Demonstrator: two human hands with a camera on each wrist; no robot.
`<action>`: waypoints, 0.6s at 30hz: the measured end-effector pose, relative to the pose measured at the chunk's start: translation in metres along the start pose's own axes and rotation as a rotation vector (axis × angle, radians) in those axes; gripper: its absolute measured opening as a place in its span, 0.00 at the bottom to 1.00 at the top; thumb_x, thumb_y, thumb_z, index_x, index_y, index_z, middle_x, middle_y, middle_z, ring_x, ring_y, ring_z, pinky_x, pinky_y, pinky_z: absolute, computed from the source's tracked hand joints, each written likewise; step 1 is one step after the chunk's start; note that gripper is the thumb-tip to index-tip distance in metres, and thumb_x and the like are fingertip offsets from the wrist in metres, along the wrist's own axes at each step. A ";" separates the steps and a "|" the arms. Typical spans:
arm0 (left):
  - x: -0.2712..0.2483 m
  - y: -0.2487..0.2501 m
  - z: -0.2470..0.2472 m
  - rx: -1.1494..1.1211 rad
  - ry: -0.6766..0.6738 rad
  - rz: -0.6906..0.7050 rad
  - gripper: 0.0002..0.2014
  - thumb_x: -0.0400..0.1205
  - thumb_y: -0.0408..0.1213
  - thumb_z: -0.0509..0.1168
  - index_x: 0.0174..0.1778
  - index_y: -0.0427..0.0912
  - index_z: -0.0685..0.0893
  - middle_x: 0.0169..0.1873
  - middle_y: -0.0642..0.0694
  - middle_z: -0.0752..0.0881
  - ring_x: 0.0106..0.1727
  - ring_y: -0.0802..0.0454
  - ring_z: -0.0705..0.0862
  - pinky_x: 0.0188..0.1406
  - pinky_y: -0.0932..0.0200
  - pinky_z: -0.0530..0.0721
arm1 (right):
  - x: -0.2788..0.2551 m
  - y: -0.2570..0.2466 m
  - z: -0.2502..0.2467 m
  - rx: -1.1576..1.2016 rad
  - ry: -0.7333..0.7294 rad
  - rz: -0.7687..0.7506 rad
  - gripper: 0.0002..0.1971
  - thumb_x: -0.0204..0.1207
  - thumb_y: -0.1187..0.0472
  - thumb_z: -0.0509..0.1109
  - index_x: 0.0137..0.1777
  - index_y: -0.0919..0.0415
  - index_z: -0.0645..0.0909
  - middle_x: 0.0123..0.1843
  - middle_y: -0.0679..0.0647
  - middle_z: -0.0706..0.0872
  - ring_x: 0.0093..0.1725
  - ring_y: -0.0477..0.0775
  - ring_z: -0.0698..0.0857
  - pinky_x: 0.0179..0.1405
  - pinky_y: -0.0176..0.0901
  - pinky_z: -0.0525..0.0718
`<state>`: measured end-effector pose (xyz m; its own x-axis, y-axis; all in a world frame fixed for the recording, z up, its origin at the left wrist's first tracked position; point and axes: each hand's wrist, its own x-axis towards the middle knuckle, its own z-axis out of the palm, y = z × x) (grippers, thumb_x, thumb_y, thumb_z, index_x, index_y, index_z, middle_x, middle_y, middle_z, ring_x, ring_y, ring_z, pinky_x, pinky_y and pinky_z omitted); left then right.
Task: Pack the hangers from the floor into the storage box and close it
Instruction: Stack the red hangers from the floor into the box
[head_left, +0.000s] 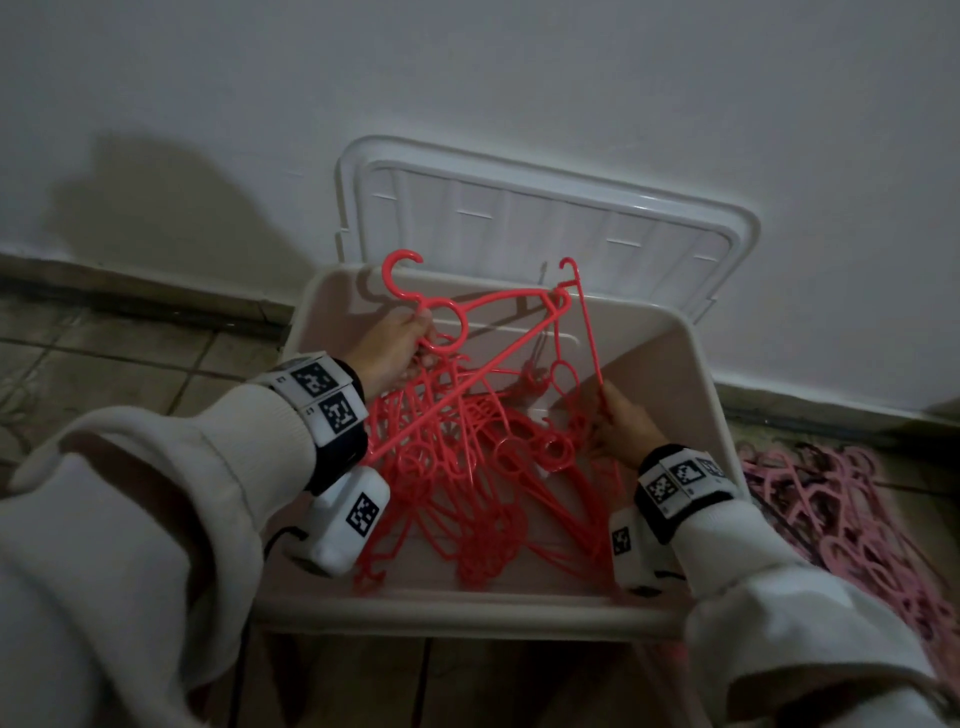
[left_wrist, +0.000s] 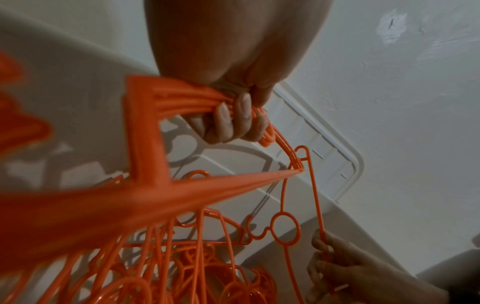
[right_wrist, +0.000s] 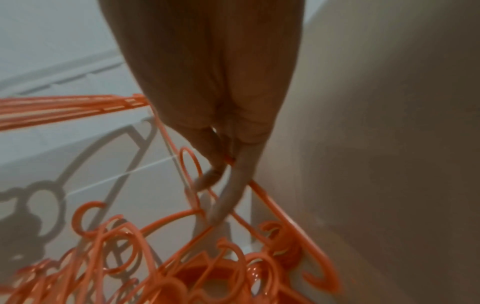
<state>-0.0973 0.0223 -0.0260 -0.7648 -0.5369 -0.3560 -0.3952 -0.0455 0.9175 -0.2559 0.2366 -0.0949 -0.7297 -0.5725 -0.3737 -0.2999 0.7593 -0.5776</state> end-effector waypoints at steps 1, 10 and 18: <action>-0.001 0.001 0.000 -0.007 0.022 0.009 0.16 0.88 0.40 0.48 0.35 0.44 0.70 0.15 0.51 0.73 0.09 0.64 0.64 0.09 0.72 0.60 | 0.000 0.000 0.001 0.016 0.028 -0.004 0.24 0.78 0.74 0.53 0.72 0.58 0.67 0.49 0.65 0.84 0.48 0.67 0.87 0.53 0.60 0.85; 0.002 -0.006 -0.007 0.139 0.105 0.011 0.17 0.87 0.38 0.52 0.32 0.45 0.74 0.21 0.47 0.72 0.09 0.63 0.68 0.17 0.69 0.68 | -0.019 -0.018 -0.020 0.449 0.104 -0.145 0.19 0.78 0.79 0.52 0.31 0.57 0.62 0.29 0.54 0.72 0.18 0.35 0.74 0.20 0.26 0.71; -0.011 0.002 -0.014 0.105 0.045 -0.045 0.15 0.87 0.38 0.50 0.33 0.45 0.70 0.20 0.49 0.70 0.07 0.63 0.62 0.08 0.74 0.59 | -0.027 -0.017 -0.040 0.280 0.314 -0.213 0.15 0.85 0.57 0.53 0.35 0.50 0.70 0.26 0.50 0.74 0.22 0.49 0.72 0.17 0.28 0.68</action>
<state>-0.0827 0.0159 -0.0180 -0.7228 -0.5733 -0.3857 -0.4810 0.0167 0.8766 -0.2559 0.2513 -0.0462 -0.8331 -0.5529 -0.0129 -0.3177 0.4975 -0.8072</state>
